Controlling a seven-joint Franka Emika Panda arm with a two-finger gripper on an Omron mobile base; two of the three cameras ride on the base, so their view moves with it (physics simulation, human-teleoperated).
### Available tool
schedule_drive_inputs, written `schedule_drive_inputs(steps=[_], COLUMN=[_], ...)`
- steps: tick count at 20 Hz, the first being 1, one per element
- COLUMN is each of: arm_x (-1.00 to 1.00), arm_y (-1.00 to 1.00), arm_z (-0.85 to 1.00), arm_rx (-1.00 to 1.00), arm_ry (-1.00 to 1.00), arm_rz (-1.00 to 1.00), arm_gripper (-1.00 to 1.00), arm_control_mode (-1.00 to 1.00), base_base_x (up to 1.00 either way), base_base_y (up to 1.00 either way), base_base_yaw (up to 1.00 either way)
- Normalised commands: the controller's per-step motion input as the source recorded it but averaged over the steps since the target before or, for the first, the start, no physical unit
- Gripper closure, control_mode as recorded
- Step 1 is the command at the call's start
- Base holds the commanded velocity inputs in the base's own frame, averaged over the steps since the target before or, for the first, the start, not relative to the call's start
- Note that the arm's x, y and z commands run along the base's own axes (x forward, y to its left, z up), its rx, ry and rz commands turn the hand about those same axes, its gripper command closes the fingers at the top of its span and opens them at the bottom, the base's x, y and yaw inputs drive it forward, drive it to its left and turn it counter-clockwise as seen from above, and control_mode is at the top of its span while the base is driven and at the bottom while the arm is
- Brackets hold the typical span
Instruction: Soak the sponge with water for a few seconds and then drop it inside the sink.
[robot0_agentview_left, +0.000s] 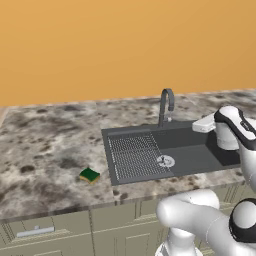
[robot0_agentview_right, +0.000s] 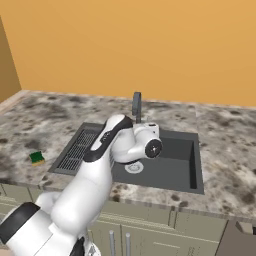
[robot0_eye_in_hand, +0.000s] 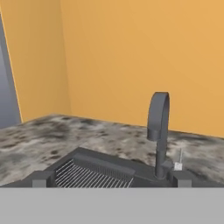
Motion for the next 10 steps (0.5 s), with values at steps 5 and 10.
schedule_drive_inputs(steps=[5, 10], arm_x=[0.17, 0.1], arm_y=[0.0, 0.0], arm_z=[0.0, 0.0], arm_rx=[0.0, 0.0], arm_ry=[-0.05, 0.0], arm_rz=[0.0, 0.0], arm_gripper=[-1.0, -1.0], arm_control_mode=[-1.0, -1.0], base_base_x=[0.0, 0.0], base_base_y=[0.0, 0.0], base_base_yaw=[0.0, 0.0])
